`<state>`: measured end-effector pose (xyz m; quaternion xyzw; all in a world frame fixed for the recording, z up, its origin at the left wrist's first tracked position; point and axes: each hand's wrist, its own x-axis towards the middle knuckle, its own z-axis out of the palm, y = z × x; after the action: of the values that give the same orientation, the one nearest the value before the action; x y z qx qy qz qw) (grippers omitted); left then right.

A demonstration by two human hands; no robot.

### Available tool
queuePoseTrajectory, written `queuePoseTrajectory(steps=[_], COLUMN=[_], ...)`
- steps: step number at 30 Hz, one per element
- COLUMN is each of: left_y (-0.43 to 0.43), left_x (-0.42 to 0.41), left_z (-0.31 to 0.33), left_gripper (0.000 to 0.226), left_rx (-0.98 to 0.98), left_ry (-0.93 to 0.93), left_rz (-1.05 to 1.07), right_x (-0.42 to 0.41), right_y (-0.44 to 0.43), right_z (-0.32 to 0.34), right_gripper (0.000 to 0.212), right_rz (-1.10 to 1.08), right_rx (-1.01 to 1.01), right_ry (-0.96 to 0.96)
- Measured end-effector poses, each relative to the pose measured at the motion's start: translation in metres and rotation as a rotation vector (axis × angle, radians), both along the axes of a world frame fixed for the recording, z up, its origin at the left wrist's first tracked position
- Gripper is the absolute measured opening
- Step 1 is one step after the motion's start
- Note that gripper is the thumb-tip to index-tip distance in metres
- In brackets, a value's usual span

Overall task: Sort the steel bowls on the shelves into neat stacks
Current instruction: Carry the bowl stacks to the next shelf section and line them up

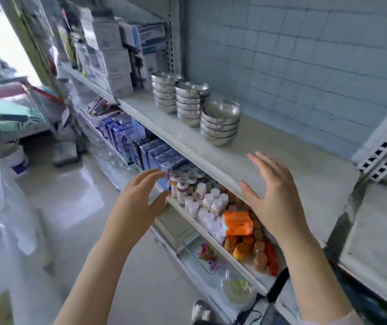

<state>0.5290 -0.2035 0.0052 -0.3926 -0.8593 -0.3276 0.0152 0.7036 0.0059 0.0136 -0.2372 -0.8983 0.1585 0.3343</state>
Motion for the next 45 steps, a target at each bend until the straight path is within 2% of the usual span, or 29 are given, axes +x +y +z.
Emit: queuePoseTrajectory(steps=[8, 13, 18, 21, 26, 28, 31, 35, 39, 43, 45], left_y=[0.024, 0.057, 0.097, 0.142, 0.222, 0.244, 0.267, 0.274, 0.27, 0.26, 0.257], left_x=[-0.159, -0.262, -0.346, -0.392, -0.445, -0.465, -0.492, -0.507, -0.53, -0.553, -0.56], left_z=[-0.009, -0.007, -0.007, -0.013, -0.033, -0.043, -0.054, -0.047, -0.046, -0.047, -0.047], left_gripper=[0.047, 0.049, 0.052, 0.067, 0.123, 0.134, 0.129, 0.085, 0.085, 0.086, 0.086], left_rx=[0.007, -0.002, 0.051, 0.015, 0.006, 0.024, 0.04, 0.074, 0.055, 0.007, -0.001], left_ry=[0.01, 0.0, -0.068, -0.175, -0.43, -0.516, -0.63, -0.696, -0.721, -0.741, -0.743], left_rz=[0.054, 0.057, 0.016, -0.081, -0.348, -0.45, -0.581, -0.759, -0.873, -0.934, -0.961], right_x=[-0.184, -0.3, -0.371, -0.396, -0.422, -0.431, -0.449, -0.467, -0.479, -0.494, -0.501], right_y=[0.026, 0.05, 0.074, 0.079, 0.069, 0.062, 0.053, 0.047, 0.044, 0.053, 0.059], right_z=[0.011, 0.022, 0.029, 0.027, 0.019, 0.017, 0.013, 0.005, -0.003, -0.014, -0.019], right_gripper=[0.053, 0.055, 0.054, 0.055, 0.06, 0.061, 0.061, 0.073, 0.088, 0.112, 0.104], right_rz=[0.14, 0.214, 0.163, 0.12, -0.061, -0.135, -0.245, -0.361, -0.422, -0.347, -0.308], right_rx=[-0.032, -0.103, -0.117, -0.179, -0.315, -0.405, -0.482, -0.573, -0.617, -0.719, -0.726], right_ry=[0.096, 0.086, 0.096, 0.125, 0.151, 0.17, 0.242, 0.366, 0.372, 0.353, 0.318])
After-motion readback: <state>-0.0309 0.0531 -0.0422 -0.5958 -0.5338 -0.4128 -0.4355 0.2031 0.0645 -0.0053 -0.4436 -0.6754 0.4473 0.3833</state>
